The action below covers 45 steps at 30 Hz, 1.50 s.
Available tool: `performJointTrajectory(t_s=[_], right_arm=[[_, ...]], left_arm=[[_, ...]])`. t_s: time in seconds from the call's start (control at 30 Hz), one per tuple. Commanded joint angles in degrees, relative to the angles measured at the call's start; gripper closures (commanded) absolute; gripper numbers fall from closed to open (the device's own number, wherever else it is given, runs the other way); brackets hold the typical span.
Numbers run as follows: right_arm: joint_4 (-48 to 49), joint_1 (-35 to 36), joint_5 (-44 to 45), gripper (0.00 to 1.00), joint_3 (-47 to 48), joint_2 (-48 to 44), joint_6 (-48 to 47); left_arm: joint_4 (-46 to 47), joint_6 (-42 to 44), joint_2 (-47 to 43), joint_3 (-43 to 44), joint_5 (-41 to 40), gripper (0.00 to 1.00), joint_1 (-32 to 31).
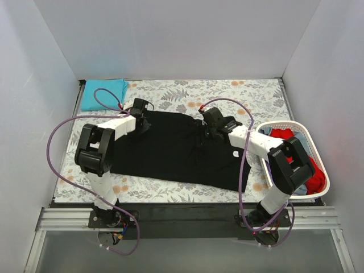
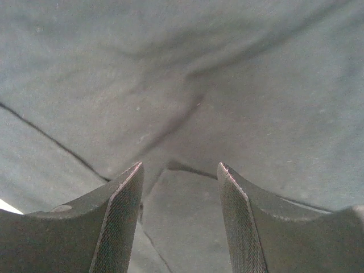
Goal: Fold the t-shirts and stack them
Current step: Fold the tshirt
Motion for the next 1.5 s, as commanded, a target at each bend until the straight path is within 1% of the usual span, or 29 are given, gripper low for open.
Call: performJointTrajectory(t_s=[0.0, 0.13, 0.23, 0.27, 0.47, 0.7, 0.73, 0.8, 0.87, 0.97, 1.03, 1.2, 1.27, 1.47], right_arm=[[0.04, 1.21, 1.05, 0.38, 0.56, -0.32, 1.77], [0.48, 2.27, 1.49, 0.37, -2.07, -0.06, 2.3], [1.36, 2.79, 1.58, 0.37, -4.45, 0.12, 2.56], [1.62, 3.14, 1.32, 0.37, -5.76, 0.12, 2.56], [3.2, 3.76, 0.61, 0.36, -8.58, 0.12, 2.91], [3.47, 4.9, 0.17, 0.34, -14.03, -3.22, 3.0], [3.38, 4.99, 0.43, 0.33, -14.38, -3.66, 3.0], [3.29, 4.82, 1.49, 0.31, -13.86, -3.66, 2.65], [2.86, 4.55, 1.23, 0.29, -11.93, -3.23, 2.13], [2.07, 3.85, 0.87, 0.28, -9.2, -2.96, 1.86], [1.62, 3.33, 1.31, 0.28, -8.06, -3.49, 1.51], [0.83, 1.22, 1.75, 0.27, -4.55, -4.1, 0.63], [0.75, -0.54, 1.06, 0.27, -3.23, -3.84, 0.63], [0.66, -6.43, -0.88, 0.27, -0.06, -2.08, -0.42]], left_arm=[[-1.58, -2.91, -0.14, -2.17, 0.09, 0.83, 2.66], [-2.46, -6.86, -0.4, -5.5, 0.79, 0.83, 5.91], [-2.72, -9.41, -2.33, -8.84, 1.23, 0.83, 6.8], [-2.98, -9.94, -3.82, -10.77, 1.06, 0.83, 6.8], [-2.37, -12.93, -8.04, -15.88, 3.78, 0.83, 6.8], [-1.85, -12.94, -13.76, -20.45, 4.22, 0.82, 6.89], [-1.76, -12.59, -13.85, -19.67, 4.31, 0.82, 6.89], [-0.18, -9.69, -13.76, -18.09, 5.1, 0.78, 6.89], [1.23, -7.76, -13.15, -14.93, 5.63, 0.72, 6.89], [0.79, -4.77, -11.22, -8.95, 5.01, 0.71, 7.41], [0.53, -3.97, -10.08, -6.49, 4.23, 0.71, 8.03], [0.18, -3.45, -2.62, -0.33, 2.11, 0.71, 9.78], [0.27, -3.18, 0.98, 1.94, 2.02, 0.72, 10.57], [0.7, -3.45, 7.76, 6.35, 2.9, 0.74, 12.51]])
